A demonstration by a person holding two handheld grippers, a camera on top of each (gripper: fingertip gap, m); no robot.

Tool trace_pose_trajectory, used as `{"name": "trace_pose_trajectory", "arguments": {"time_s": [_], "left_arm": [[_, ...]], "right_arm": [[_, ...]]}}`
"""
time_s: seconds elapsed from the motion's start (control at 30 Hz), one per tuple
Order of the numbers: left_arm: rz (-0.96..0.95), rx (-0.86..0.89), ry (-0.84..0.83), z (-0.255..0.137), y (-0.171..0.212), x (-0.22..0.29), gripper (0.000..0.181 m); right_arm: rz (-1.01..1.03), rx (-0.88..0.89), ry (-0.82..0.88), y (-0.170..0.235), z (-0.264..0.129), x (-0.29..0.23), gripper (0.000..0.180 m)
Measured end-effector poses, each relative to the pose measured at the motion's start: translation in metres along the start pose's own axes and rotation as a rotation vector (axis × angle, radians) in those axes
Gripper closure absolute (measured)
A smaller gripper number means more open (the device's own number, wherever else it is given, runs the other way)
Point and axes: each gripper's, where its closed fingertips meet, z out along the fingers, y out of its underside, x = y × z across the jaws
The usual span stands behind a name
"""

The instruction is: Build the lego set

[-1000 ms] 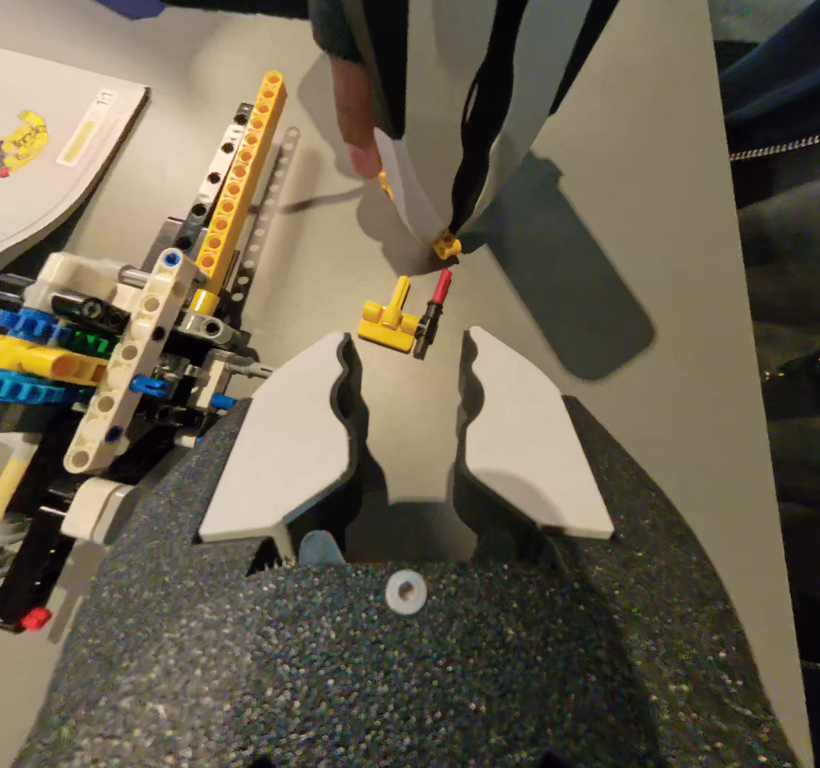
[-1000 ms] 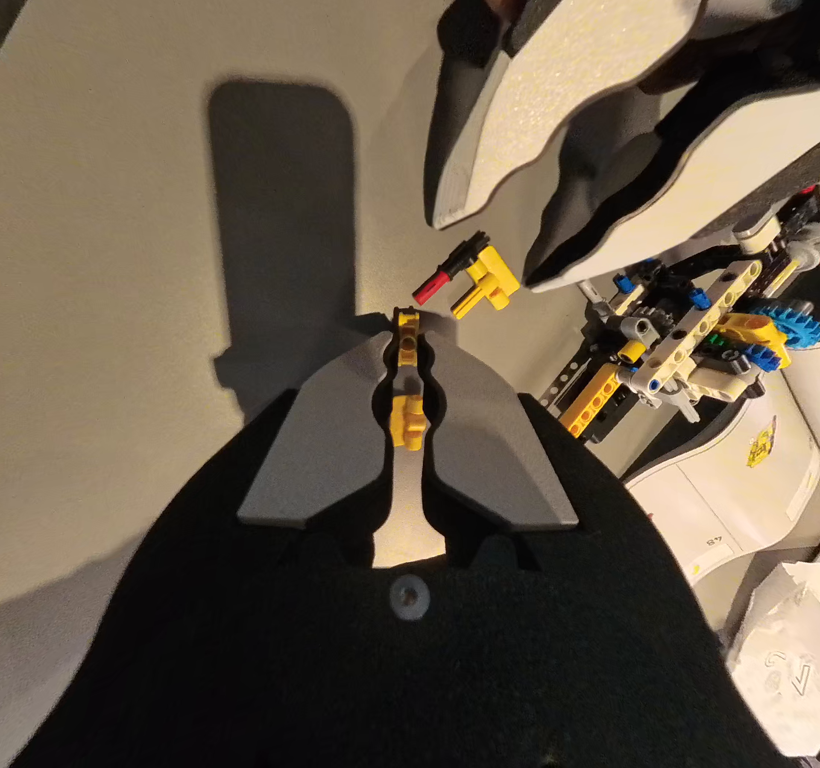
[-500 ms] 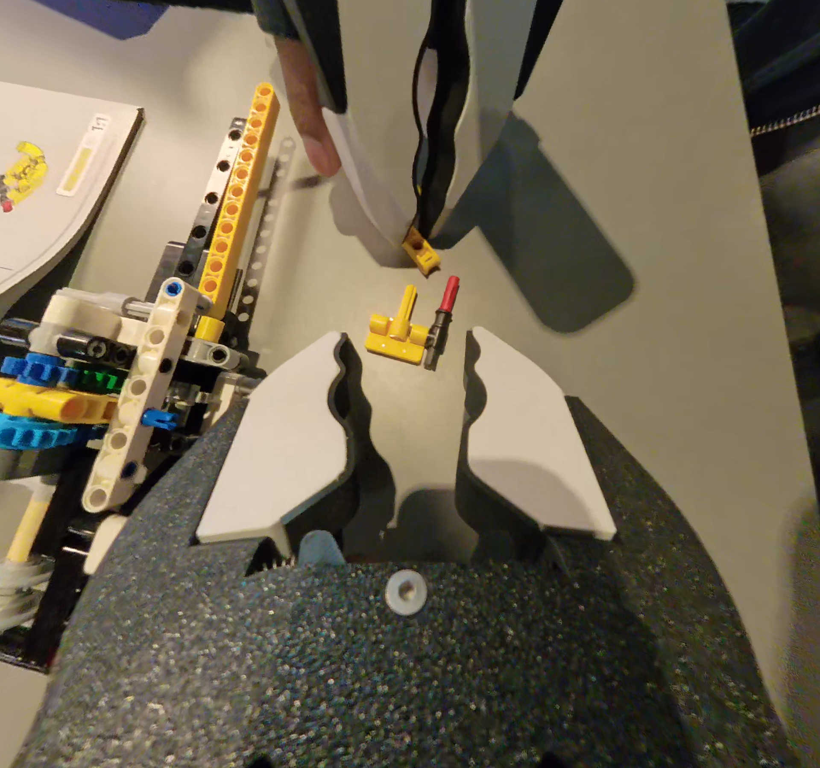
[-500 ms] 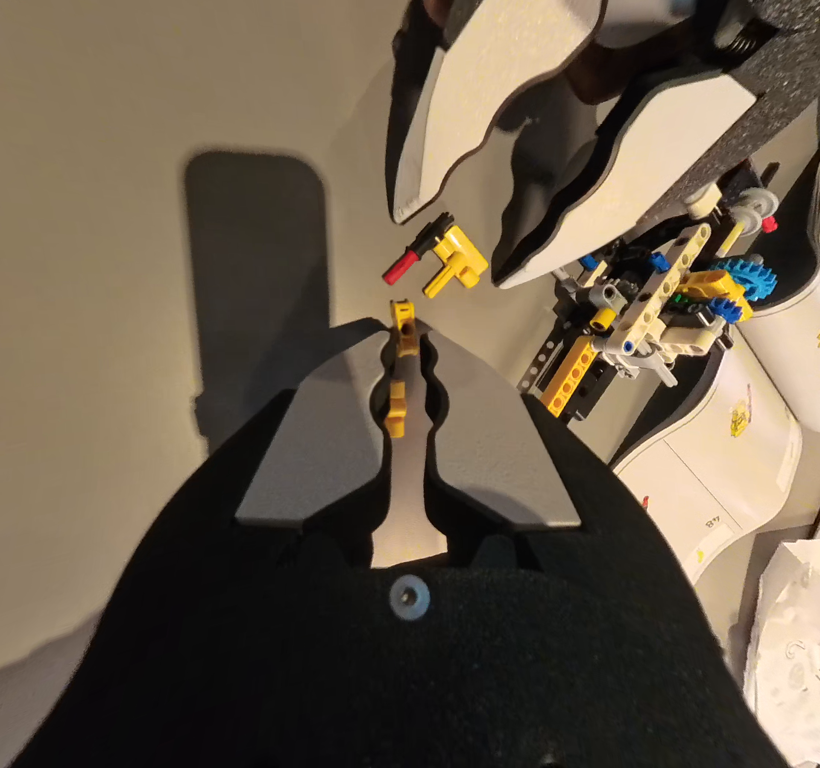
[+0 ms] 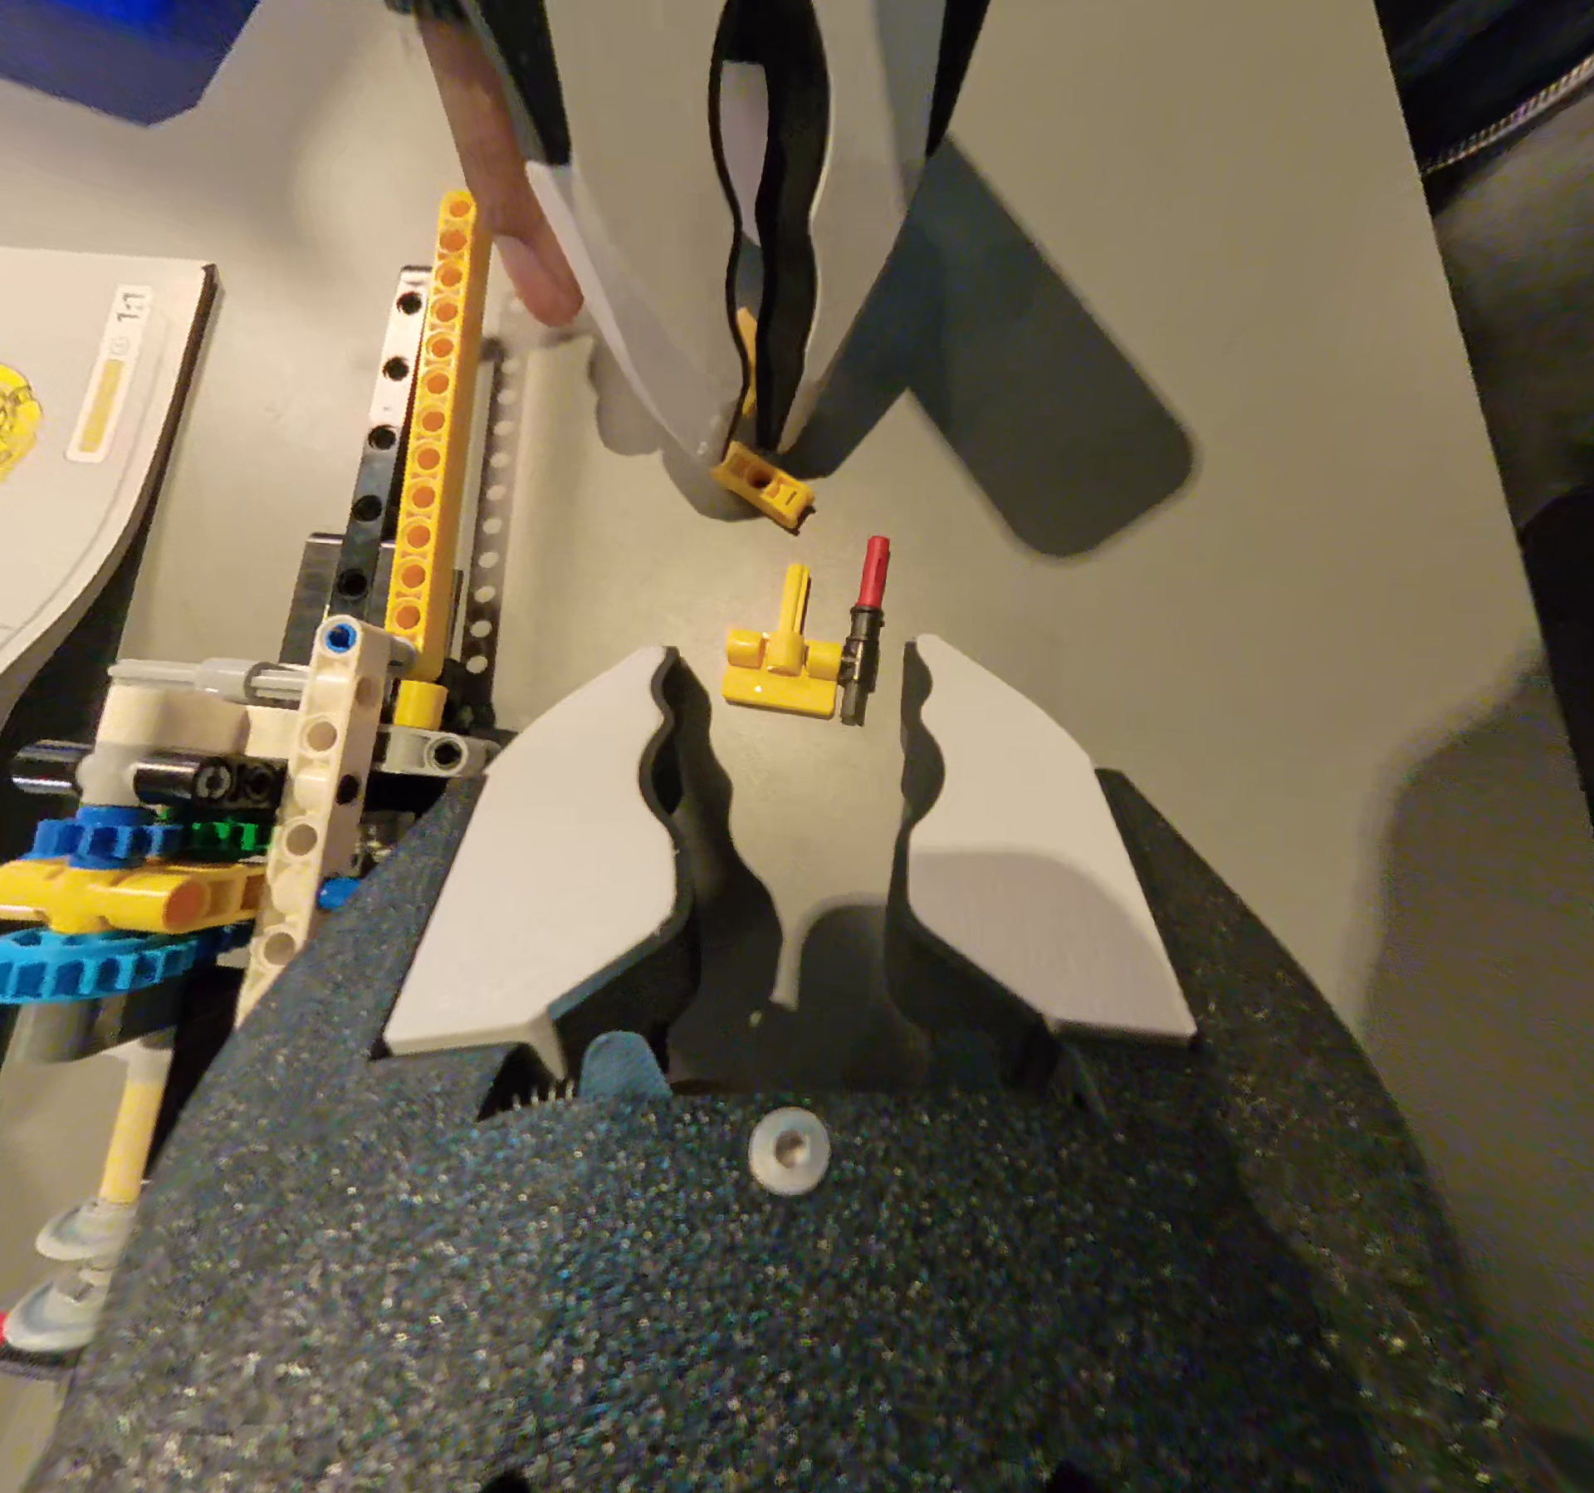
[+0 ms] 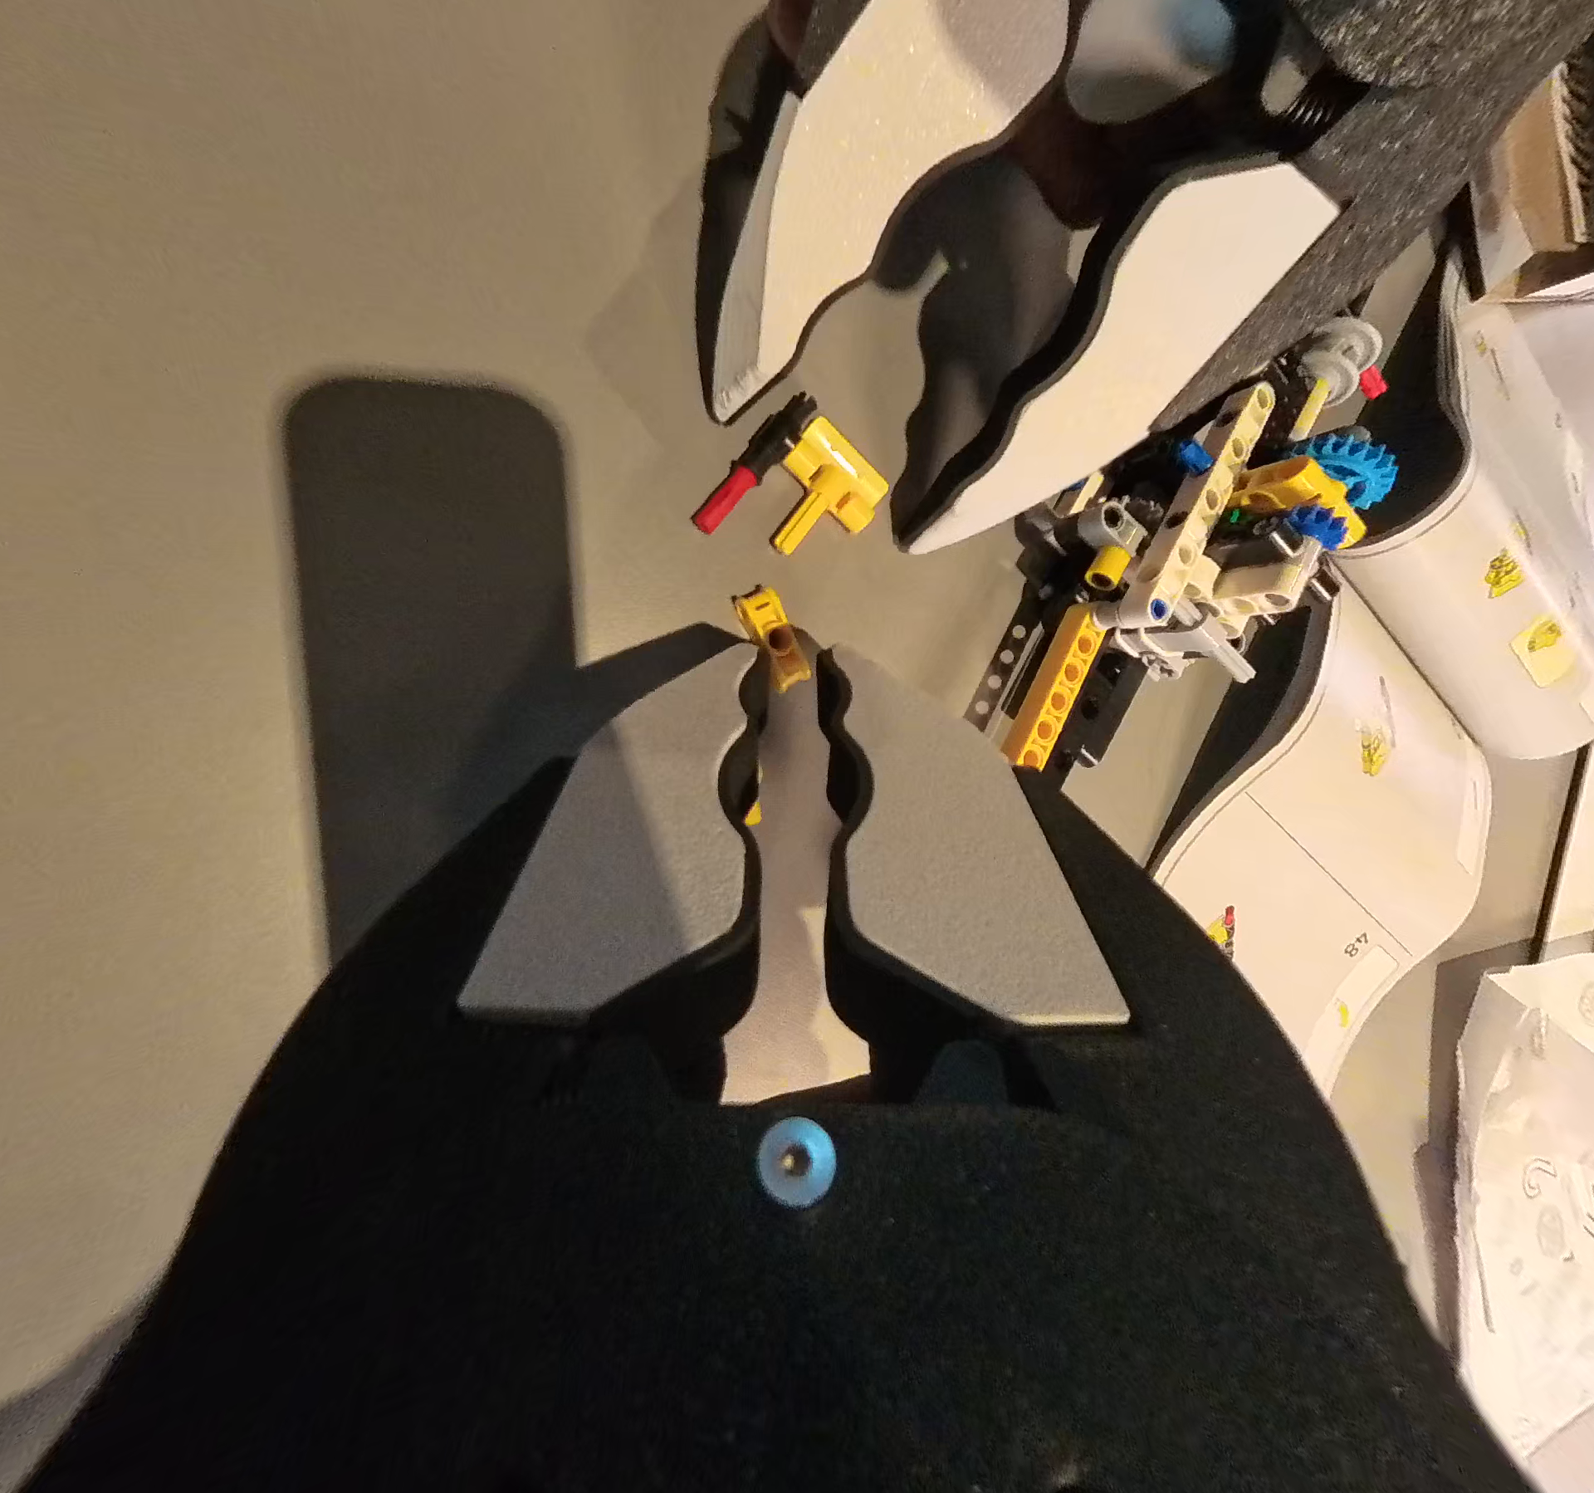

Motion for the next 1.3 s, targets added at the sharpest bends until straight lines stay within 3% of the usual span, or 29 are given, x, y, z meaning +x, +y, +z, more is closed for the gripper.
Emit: {"name": "trace_pose_trajectory", "arguments": {"time_s": [0.53,0.77,0.9,1.3], "left_arm": [[0.006,0.051,-0.041,0.000,-0.004,-0.003,0.147],[-0.016,0.063,-0.071,-0.002,-0.003,-0.005,0.147],[-0.030,0.065,-0.075,-0.002,-0.003,-0.005,0.147],[-0.066,0.099,-0.081,-0.007,-0.004,-0.008,0.147]], "right_arm": [[0.152,-0.079,0.010,0.014,-0.007,-0.006,0.169],[0.395,-0.079,0.012,0.011,-0.010,-0.003,0.167],[0.565,-0.053,0.039,0.008,-0.008,-0.003,0.157],[0.682,-0.079,0.117,0.006,0.004,-0.005,0.149]]}}
